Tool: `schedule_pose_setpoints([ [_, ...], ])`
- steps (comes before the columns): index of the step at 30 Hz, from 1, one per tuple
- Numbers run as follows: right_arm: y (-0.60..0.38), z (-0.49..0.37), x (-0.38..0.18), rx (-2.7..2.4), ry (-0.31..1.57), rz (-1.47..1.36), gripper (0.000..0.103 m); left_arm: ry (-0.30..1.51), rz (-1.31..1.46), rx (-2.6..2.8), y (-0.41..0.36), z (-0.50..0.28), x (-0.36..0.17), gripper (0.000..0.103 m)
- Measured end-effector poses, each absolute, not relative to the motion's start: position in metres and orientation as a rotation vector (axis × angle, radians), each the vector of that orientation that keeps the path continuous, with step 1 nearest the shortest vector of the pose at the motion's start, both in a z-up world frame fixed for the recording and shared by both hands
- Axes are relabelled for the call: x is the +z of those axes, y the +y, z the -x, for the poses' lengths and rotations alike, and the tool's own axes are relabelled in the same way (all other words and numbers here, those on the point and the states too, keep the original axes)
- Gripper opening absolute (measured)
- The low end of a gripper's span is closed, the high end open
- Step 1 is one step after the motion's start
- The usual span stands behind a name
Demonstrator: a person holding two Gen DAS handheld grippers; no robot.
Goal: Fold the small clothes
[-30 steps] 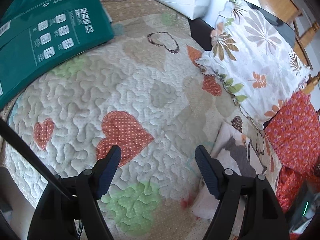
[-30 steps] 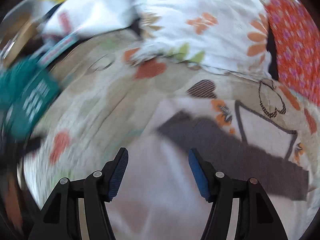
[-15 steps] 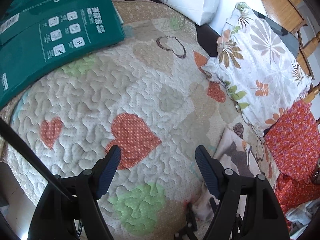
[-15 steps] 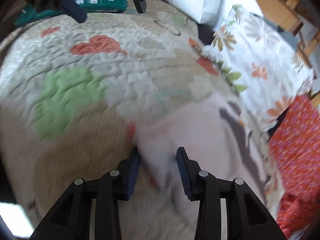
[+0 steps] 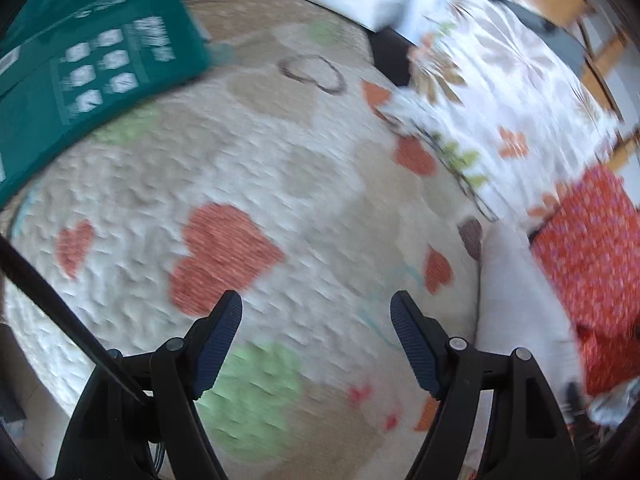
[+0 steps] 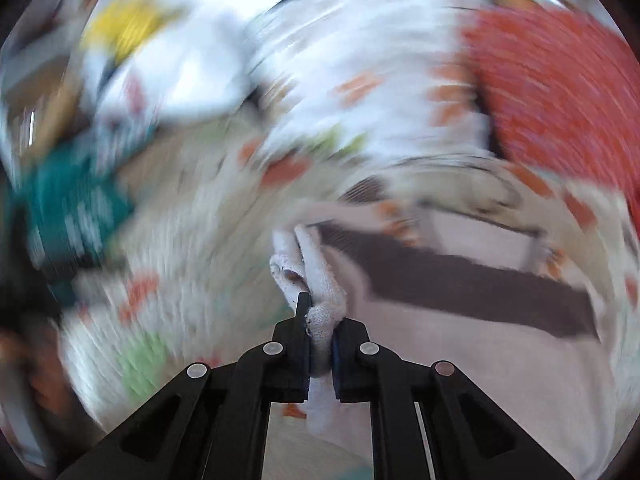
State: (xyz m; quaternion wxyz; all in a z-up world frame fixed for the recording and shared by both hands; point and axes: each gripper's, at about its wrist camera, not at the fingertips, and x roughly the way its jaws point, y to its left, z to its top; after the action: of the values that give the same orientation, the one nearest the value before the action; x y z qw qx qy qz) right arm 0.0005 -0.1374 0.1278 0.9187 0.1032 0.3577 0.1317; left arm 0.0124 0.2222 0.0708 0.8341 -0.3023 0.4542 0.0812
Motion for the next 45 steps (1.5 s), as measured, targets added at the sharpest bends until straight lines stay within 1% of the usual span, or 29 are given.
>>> schedule_pose_setpoints([
  [2,-0.2,0.017,0.138,0.202,0.706,-0.339,0.008,0.981,0.628,0.128,0.2,-0.016,0.07,0.076],
  [4,-0.254,0.043,0.135,0.107,0.694,-0.415,0.008,0.998,0.617,0.071,0.176,-0.019,0.069,0.076],
  [6,-0.292,0.071,0.121,0.009,0.721,-0.432,0.008,1.014,0.584,0.014,0.15,-0.024,0.069,0.076],
  [7,-0.307,0.083,0.105,-0.041,0.767,-0.421,0.008,1.022,0.568,-0.008,0.139,-0.025,0.069,0.076],
  [11,-0.336,0.097,0.049,-0.121,0.928,-0.449,0.008,1.054,0.527,-0.122,0.088,-0.03,0.067,0.076],
  [14,-0.343,0.097,0.035,-0.111,0.959,-0.473,0.01,1.07,0.501,-0.183,0.058,-0.03,0.066,0.076],
  [15,-0.345,0.097,0.038,-0.111,0.955,-0.483,0.013,1.072,0.487,-0.199,0.047,-0.027,0.065,0.076],
  [17,-0.347,0.1,0.048,-0.106,0.941,-0.492,0.022,1.075,0.453,-0.233,0.025,-0.024,0.063,0.076],
  [18,-0.349,0.104,0.053,-0.108,0.931,-0.488,0.031,1.077,0.436,-0.249,0.016,-0.024,0.063,0.076],
  [19,-0.351,0.106,0.063,-0.115,0.904,-0.467,0.039,1.079,0.416,-0.273,0.003,-0.023,0.062,0.076],
  [20,-0.355,0.109,0.068,-0.124,0.886,-0.453,0.042,1.08,0.408,-0.286,-0.002,-0.023,0.061,0.076],
  [22,-0.363,0.106,0.08,-0.132,0.852,-0.436,0.061,1.084,0.394,-0.33,-0.019,-0.026,0.059,0.076],
  [24,-0.372,0.093,0.082,-0.119,0.846,-0.448,0.07,1.085,0.404,-0.368,-0.032,-0.03,0.058,0.076],
  [26,-0.378,0.066,0.073,-0.061,0.885,-0.482,0.077,1.094,0.43,-0.413,-0.048,-0.04,0.052,0.083],
  [27,-0.38,0.049,0.063,-0.025,0.923,-0.502,0.079,1.101,0.443,-0.441,-0.055,-0.044,0.049,0.083],
  [30,-0.394,0.012,0.031,-0.01,0.982,-0.573,0.079,1.108,0.424,-0.497,-0.081,-0.058,0.036,0.084],
  [33,-0.4,-0.012,0.011,0.024,0.966,-0.651,0.078,1.155,0.417,-0.57,-0.103,-0.062,0.025,0.084],
  [34,-0.399,-0.019,0.007,0.038,0.953,-0.671,0.072,1.18,0.416,-0.595,-0.111,-0.062,0.023,0.072],
  [35,-0.398,-0.023,0.007,0.019,0.943,-0.677,0.067,1.179,0.405,-0.604,-0.113,-0.062,0.026,0.043],
  [36,-0.398,-0.028,0.008,0.03,0.94,-0.699,0.04,1.179,0.377,-0.621,-0.118,-0.062,0.033,0.035],
  [37,-0.396,-0.038,0.007,0.109,0.958,-0.774,0.022,1.159,0.367,-0.62,-0.118,-0.062,0.041,0.029],
  [38,-0.391,-0.043,0.014,0.107,0.946,-0.772,0.022,1.134,0.369,-0.631,-0.117,-0.062,0.051,0.026],
  [39,-0.382,-0.046,0.027,0.115,0.929,-0.722,0.022,1.115,0.383,-0.646,-0.114,-0.063,0.059,0.026],
  [42,-0.368,-0.049,0.058,0.196,0.85,-0.735,0.021,1.048,0.404,-0.657,-0.1,-0.062,0.087,0.026],
  [44,-0.361,-0.051,0.075,0.22,0.794,-0.715,0.02,1.033,0.403,-0.635,-0.089,-0.064,0.094,0.028],
  [45,-0.358,-0.053,0.078,0.211,0.786,-0.692,0.021,1.057,0.407,-0.6,-0.082,-0.069,0.089,0.031],
])
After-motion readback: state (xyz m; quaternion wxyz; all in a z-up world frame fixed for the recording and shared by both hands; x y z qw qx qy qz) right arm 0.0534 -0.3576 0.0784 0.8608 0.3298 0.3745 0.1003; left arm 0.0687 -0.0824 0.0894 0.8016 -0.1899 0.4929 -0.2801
